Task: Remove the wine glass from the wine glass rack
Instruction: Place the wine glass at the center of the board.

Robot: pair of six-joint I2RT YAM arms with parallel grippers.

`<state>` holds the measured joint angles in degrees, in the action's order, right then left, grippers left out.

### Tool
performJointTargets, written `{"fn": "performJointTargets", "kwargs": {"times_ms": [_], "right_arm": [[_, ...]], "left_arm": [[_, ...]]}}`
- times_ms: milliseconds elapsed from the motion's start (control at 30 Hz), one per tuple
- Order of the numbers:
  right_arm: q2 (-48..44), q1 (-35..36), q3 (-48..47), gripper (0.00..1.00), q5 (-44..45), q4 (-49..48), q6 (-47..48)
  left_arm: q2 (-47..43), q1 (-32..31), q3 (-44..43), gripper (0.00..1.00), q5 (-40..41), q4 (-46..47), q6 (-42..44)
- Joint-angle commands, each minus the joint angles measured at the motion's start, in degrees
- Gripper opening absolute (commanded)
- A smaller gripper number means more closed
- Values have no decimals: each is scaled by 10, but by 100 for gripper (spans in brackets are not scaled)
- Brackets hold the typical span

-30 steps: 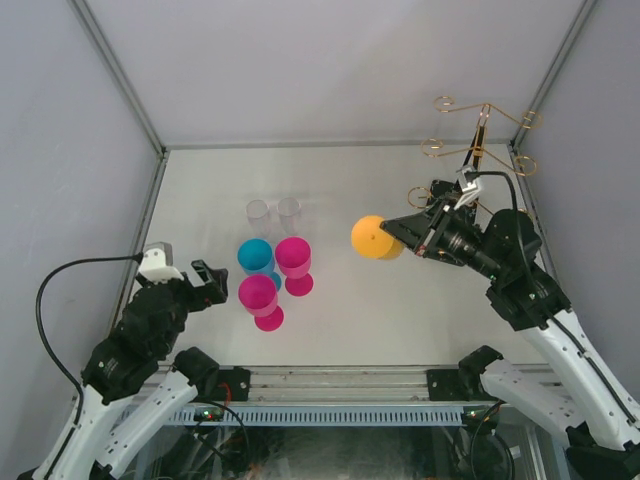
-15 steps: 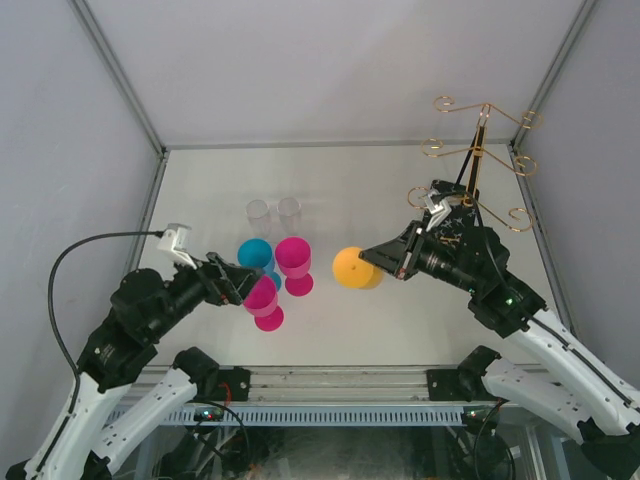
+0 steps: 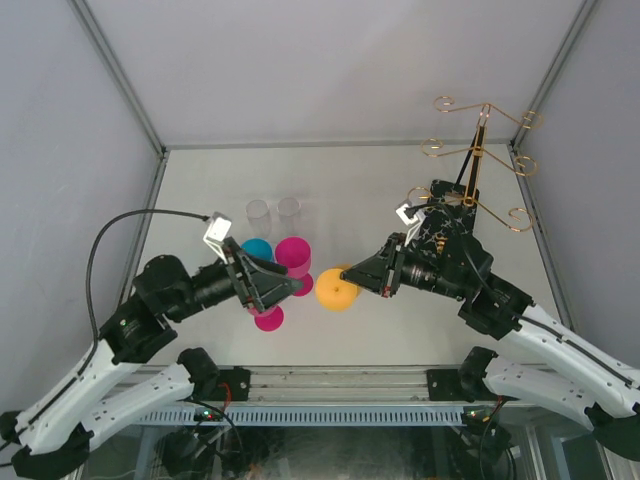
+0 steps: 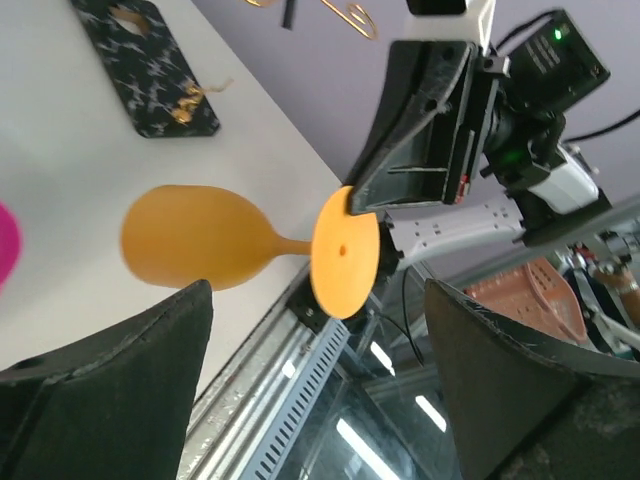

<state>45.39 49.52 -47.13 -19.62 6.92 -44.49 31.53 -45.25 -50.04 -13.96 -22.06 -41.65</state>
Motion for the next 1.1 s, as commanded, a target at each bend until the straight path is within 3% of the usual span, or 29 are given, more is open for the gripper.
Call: {"fn": "performJointTargets", "kwargs": {"times_ms": [0,367,800,900,933,1000,1067], "right_arm": [[-5,11,-9,0,11,-30,18],[-18,22,-9,0,22,-27,23],[-29,28,-9,0,25,-33,30],[-40,28,-10,0,33,-29,34],[-46,29,-9,4,35,-25,35],[-57,29,-9,25,35,-13,38],[-69,28,-9,40,28,9,41]], "left_arm": [[45,-60,10,87,23,79,-11],[113,-113,17,53,17,131,-10],[124,-116,26,2,-30,162,-1],[122,-116,28,0,-33,173,-1],[122,-116,29,0,-33,177,-1],[122,-116,31,0,-38,186,-2],[123,-116,30,0,-40,191,-2]]}}
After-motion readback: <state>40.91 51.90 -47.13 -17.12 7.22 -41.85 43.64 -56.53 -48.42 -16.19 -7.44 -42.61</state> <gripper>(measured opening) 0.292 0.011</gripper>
